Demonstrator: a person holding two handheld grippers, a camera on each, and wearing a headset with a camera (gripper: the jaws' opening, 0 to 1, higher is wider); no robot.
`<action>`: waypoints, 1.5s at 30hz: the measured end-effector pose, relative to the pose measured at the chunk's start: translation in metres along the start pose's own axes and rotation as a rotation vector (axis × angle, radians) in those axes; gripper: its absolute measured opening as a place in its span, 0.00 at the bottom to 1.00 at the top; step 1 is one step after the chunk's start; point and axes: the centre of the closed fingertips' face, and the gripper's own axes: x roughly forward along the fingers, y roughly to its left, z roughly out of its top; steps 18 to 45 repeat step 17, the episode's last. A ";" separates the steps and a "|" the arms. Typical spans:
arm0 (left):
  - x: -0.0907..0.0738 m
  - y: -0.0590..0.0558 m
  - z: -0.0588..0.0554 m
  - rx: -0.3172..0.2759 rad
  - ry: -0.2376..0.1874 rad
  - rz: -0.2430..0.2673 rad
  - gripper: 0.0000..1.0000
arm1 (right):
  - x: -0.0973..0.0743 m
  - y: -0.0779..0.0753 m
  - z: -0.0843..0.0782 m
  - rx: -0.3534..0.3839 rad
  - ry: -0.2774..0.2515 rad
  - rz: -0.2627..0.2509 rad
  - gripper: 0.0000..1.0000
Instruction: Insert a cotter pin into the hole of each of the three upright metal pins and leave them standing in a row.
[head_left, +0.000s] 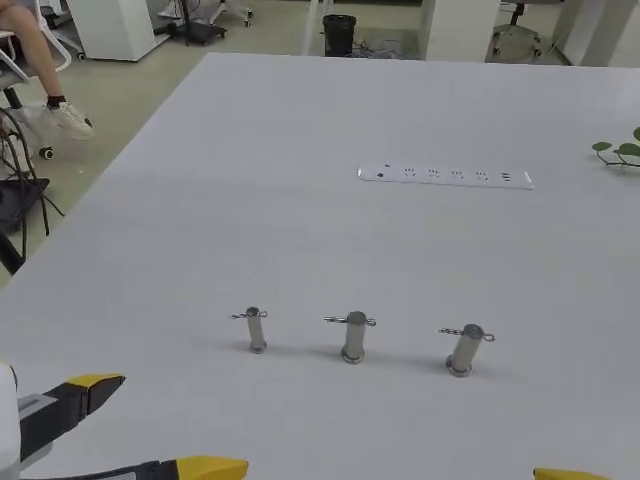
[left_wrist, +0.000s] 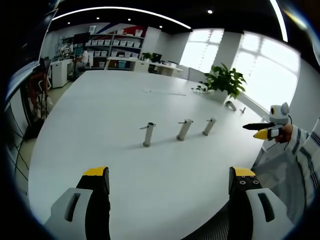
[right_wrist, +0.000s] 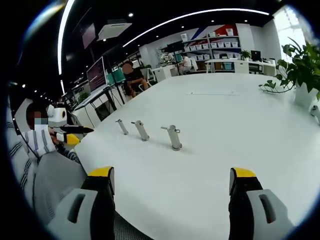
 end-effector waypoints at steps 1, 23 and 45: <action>0.000 0.000 0.000 0.003 0.000 -0.001 0.99 | 0.000 0.000 -0.001 0.000 0.003 -0.001 0.94; -0.002 -0.004 0.000 0.030 0.014 -0.004 0.99 | -0.003 0.004 -0.005 0.004 0.009 0.005 0.93; -0.002 -0.004 0.000 0.030 0.014 -0.004 0.99 | -0.003 0.004 -0.005 0.004 0.009 0.005 0.93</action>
